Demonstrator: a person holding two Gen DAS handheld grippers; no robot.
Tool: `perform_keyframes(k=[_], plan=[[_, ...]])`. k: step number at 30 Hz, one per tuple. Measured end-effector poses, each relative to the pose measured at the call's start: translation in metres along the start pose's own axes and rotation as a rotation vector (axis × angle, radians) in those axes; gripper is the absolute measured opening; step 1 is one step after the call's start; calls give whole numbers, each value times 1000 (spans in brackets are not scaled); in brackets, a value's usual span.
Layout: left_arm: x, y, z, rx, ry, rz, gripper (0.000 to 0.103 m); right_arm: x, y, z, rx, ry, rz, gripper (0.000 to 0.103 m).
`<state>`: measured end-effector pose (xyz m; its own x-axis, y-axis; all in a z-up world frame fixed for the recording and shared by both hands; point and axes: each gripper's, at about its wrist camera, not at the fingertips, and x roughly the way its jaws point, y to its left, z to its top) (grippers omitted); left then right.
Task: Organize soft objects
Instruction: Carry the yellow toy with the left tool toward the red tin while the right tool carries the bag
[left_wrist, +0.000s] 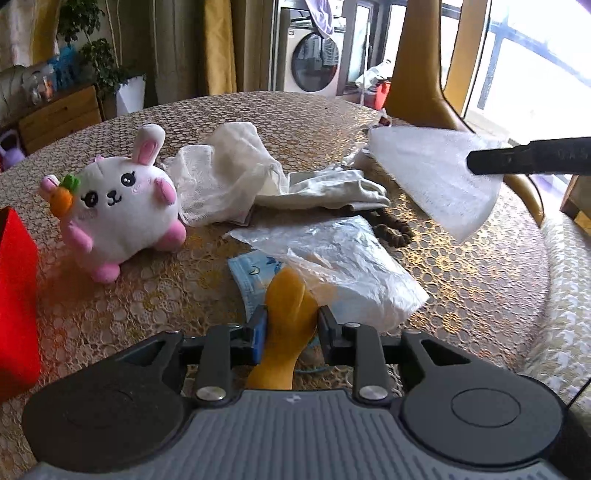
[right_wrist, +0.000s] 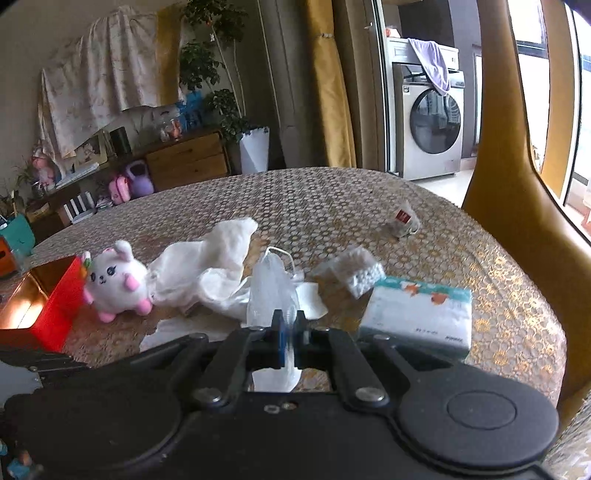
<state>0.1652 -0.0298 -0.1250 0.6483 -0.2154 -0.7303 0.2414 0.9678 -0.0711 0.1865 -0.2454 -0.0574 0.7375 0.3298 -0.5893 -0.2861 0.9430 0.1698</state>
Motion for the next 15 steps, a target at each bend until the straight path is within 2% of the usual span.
perform_keyframes(k=[9,15], plan=[[0,14,-8,1,14,-20,29,-1,4,-6,15,7,17,4],[10,2,-5,44,14,-48,29,1,6,-8,25,18,17,4]])
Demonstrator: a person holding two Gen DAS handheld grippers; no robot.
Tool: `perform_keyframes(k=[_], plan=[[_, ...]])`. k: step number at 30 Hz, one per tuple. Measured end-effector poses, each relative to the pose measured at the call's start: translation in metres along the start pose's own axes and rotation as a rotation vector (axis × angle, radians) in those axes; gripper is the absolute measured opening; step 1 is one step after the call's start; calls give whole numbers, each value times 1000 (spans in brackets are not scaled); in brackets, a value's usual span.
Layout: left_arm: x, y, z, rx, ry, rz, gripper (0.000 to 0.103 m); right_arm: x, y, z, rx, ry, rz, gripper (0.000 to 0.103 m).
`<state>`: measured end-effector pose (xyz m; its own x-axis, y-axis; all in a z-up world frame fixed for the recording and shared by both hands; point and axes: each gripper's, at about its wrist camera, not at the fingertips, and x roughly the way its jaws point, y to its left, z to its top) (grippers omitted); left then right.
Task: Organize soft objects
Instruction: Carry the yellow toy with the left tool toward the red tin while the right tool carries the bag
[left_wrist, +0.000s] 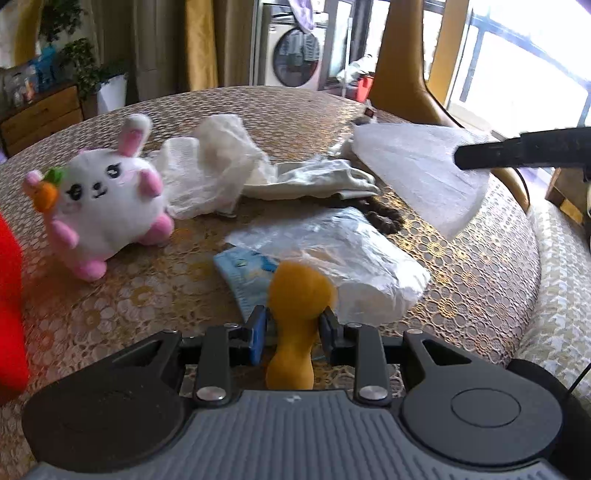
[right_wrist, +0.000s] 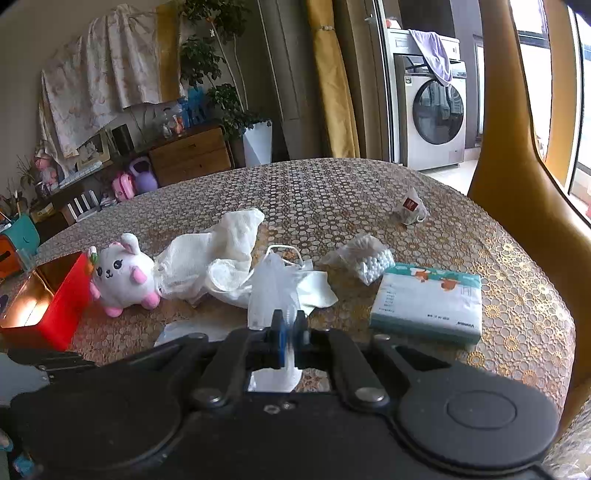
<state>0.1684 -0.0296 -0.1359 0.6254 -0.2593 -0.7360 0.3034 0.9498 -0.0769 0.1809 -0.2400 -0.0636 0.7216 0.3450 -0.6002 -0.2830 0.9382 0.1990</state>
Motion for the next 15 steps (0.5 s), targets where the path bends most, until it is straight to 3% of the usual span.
perform_keyframes(k=[3,7,15], plan=[[1,-5,-1,18,-7,11,29,0,0,-1,2,2,0,4],[-3,-5,0,9,-21,6,16,0,1,-1,10,6,2,4],[-31,10,6,-85,-45,14,13,-19,11,4,13,-30,30,4]])
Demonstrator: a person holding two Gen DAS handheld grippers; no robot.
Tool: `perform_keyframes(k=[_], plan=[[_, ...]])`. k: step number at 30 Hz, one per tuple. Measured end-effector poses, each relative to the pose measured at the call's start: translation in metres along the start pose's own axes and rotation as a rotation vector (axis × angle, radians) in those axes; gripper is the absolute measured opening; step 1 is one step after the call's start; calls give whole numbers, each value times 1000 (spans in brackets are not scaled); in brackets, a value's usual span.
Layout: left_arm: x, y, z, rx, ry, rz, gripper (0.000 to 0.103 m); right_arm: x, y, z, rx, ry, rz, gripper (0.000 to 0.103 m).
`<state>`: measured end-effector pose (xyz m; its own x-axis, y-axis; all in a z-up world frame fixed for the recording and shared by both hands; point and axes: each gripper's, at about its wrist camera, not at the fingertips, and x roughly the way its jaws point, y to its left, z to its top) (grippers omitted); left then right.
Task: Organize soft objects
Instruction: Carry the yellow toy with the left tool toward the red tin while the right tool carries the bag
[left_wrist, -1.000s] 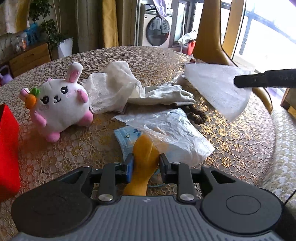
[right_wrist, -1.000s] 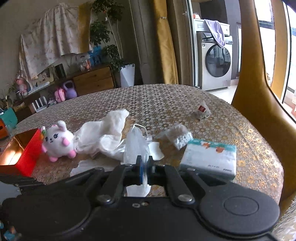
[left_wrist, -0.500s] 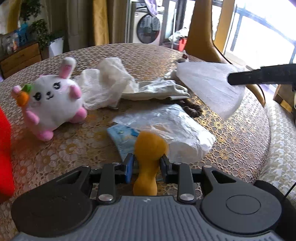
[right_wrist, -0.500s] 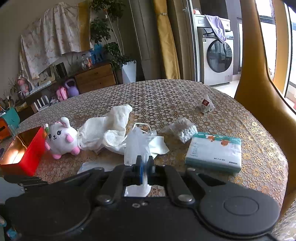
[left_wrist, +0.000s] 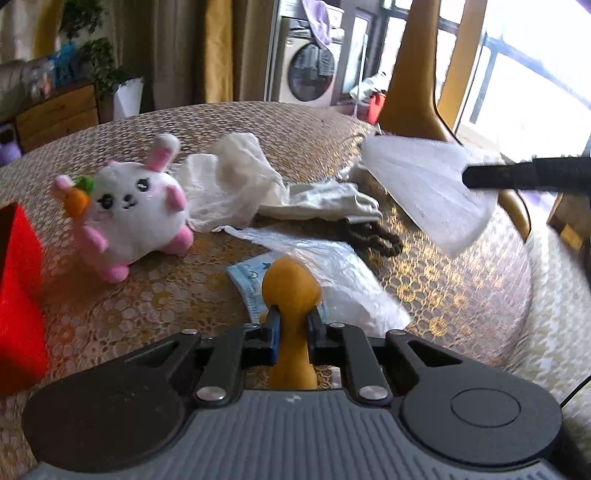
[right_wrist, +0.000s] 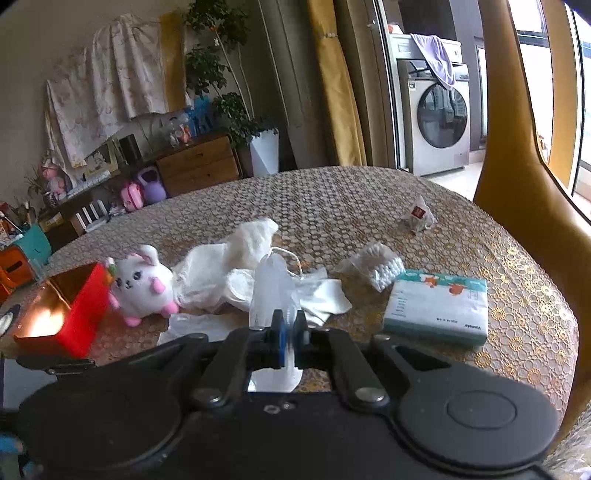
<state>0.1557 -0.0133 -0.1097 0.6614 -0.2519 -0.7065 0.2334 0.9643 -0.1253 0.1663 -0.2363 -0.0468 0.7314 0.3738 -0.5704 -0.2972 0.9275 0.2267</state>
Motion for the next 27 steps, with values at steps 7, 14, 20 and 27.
perform_keyframes(k=[7,14,20,27], plan=[[-42,11,17,3,-71,33,13,-18,15,5,-19,-31,26,4],[-64,31,13,-10,-62,75,13,-30,38,8,-42,-45,76,4],[-88,55,9,-60,-83,100,13,-30,61,13,-71,-45,129,4],[-118,91,16,-117,-126,177,14,-25,105,24,-136,-42,212,4]])
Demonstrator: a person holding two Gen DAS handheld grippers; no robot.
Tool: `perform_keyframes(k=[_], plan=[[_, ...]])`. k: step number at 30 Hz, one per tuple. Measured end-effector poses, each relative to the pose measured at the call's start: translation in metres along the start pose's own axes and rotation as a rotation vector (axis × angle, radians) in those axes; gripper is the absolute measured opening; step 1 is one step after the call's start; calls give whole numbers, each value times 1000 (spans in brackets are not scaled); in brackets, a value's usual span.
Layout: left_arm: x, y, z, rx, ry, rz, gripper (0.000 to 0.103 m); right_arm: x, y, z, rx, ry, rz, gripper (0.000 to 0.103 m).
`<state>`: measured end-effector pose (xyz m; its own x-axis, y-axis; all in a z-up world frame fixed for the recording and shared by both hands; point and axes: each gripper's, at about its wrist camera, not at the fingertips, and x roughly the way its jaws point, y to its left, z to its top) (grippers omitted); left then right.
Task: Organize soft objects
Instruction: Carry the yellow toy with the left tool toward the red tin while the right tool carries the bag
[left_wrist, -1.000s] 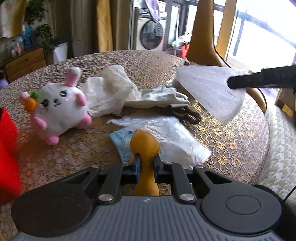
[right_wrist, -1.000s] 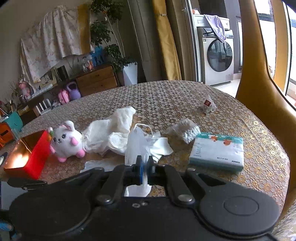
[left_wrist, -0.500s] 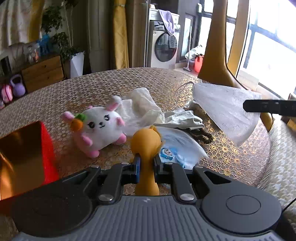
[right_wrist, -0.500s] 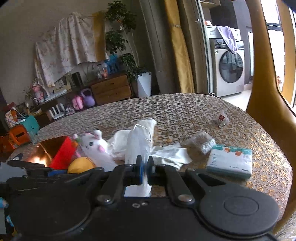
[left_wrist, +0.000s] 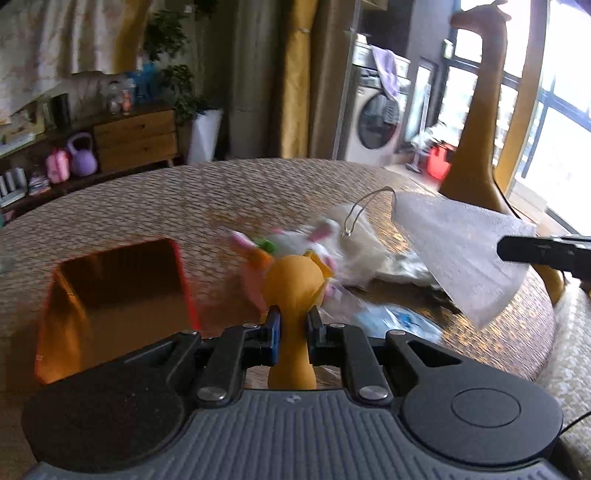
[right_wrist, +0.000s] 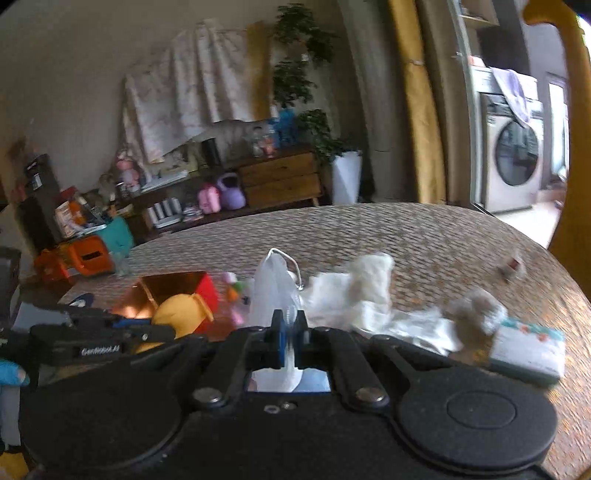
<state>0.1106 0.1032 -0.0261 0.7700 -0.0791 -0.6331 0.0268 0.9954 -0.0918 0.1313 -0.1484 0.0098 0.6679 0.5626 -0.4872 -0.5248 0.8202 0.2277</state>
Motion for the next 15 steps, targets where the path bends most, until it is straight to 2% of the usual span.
perform_keyframes(k=[6,15], plan=[[-10,41,11,-68,-19,75,14,23,42,16,-69,11,78,4],[-12,93,25,-111,-12,189,14,72,104,36,-133,38,167,4]])
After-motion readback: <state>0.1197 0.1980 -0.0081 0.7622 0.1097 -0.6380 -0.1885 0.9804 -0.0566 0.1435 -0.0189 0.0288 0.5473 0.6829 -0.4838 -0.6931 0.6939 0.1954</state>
